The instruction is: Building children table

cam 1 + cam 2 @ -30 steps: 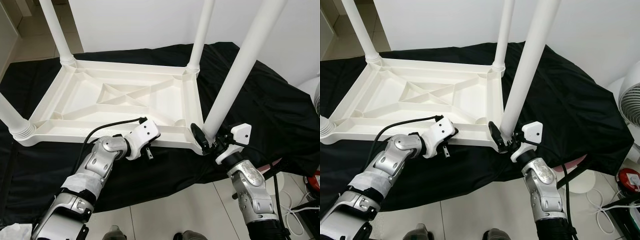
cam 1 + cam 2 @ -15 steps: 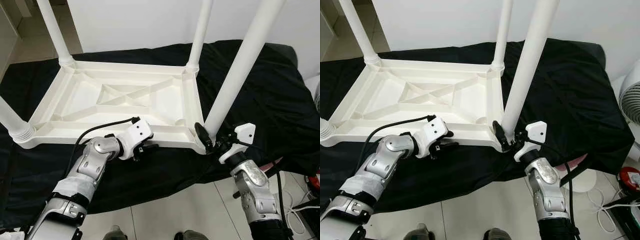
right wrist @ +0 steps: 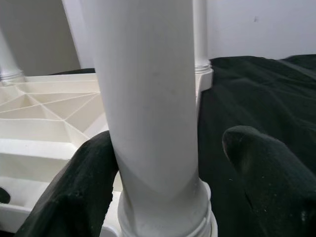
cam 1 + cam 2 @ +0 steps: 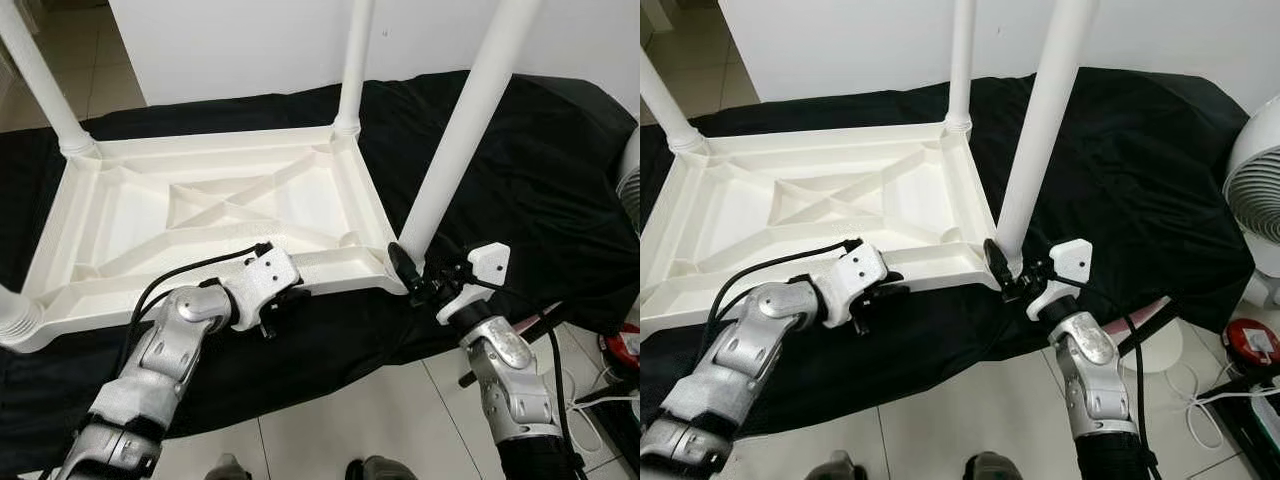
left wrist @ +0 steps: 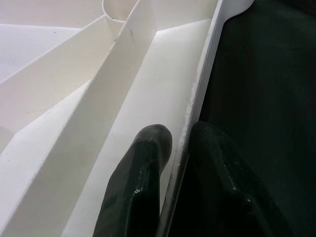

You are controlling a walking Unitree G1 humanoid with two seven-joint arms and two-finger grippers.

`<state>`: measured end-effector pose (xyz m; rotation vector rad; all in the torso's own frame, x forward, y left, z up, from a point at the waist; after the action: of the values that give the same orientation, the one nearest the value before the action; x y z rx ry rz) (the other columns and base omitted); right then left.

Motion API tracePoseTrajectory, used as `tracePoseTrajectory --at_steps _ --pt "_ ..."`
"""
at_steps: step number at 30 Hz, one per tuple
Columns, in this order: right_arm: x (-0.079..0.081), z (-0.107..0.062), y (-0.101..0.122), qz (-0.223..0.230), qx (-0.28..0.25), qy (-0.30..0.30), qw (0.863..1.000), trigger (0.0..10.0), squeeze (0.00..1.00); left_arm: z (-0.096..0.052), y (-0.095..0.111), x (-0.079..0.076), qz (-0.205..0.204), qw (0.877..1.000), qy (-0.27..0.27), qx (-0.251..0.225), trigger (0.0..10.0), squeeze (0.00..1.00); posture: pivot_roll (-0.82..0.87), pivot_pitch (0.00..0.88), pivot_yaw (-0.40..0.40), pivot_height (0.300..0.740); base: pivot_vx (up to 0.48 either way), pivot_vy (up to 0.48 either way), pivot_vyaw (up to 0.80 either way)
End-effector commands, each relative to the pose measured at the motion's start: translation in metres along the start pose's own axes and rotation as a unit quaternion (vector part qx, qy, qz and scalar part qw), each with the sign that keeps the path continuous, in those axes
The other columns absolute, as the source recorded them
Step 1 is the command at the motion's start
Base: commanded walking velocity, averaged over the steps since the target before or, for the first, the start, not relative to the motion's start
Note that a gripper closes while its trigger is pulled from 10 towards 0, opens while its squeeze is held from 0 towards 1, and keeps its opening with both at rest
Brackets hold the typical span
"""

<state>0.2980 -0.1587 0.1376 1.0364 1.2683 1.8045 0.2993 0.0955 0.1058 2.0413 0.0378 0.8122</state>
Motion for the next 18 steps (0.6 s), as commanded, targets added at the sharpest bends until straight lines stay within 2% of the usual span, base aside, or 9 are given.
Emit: tracePoseTrajectory --at_steps 1,7,8,9,10,11,12,16,18 --pt "0.001 0.003 -0.001 -0.003 0.004 0.004 1.000 10.0 0.00 -0.015 -0.011 0.014 -0.004 0.998 0.059 0.031 0.0 0.00 0.03 0.035 0.023 0.740 0.000 0.000 0.00" --pt "0.002 0.009 0.000 -0.002 0.009 0.015 1.000 10.0 0.00 -0.020 -0.007 0.006 0.015 0.999 0.032 0.015 0.0 0.00 0.05 0.030 0.008 0.740 0.000 0.000 0.00" --pt "0.004 0.013 -0.001 -0.001 0.015 0.022 1.000 10.0 0.00 -0.019 -0.005 0.004 0.026 0.999 0.025 0.011 4.2 0.00 0.05 0.030 0.004 0.740 0.000 0.000 0.00" --pt "0.008 0.018 -0.004 0.002 0.029 0.042 0.999 10.0 0.00 -0.014 -0.002 0.003 0.045 0.999 0.019 0.010 10.0 0.00 0.05 0.028 0.001 0.740 0.000 0.000 0.00" --pt "0.010 0.020 -0.004 0.001 0.031 0.051 0.998 10.0 0.19 -0.011 0.000 0.003 0.046 0.999 0.016 0.006 10.0 0.00 0.05 0.028 0.001 0.740 0.000 0.000 0.00" --pt "0.010 0.020 -0.004 0.001 0.031 0.051 0.998 10.0 0.19 -0.011 0.000 0.003 0.046 0.999 0.016 0.006 10.0 0.00 0.05 0.028 0.001 0.740 0.000 0.000 0.00" --pt "0.012 0.022 -0.005 0.009 0.034 0.063 0.997 10.0 1.00 -0.009 0.005 0.002 0.050 0.999 0.014 -0.004 10.0 0.00 0.05 0.023 -0.003 0.740 0.000 0.000 0.00" --pt "0.014 0.025 -0.003 0.011 0.034 0.077 0.996 10.0 1.00 -0.005 0.016 0.000 0.067 0.997 0.014 -0.028 10.0 0.00 0.05 0.022 -0.005 0.740 0.000 0.000 0.00" --pt "0.010 0.032 0.001 -0.021 0.036 0.079 0.996 10.0 1.00 0.000 0.028 -0.005 0.069 0.996 0.005 -0.054 10.0 0.00 0.05 0.017 -0.010 0.740 0.000 0.000 0.00"
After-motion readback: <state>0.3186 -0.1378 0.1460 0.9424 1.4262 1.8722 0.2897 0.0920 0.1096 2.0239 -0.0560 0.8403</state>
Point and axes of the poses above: a point about 5 cm out from each wrist's last joint towards the gripper, its own z axis pointing out of the wrist towards the gripper, its own y axis along the axis of the wrist's last joint, x = y × z, the point moved 3 cm from there along z, pointing out of the wrist towards the gripper, and after that the axes turned 13 degrees about z, right-handed, at the moved point
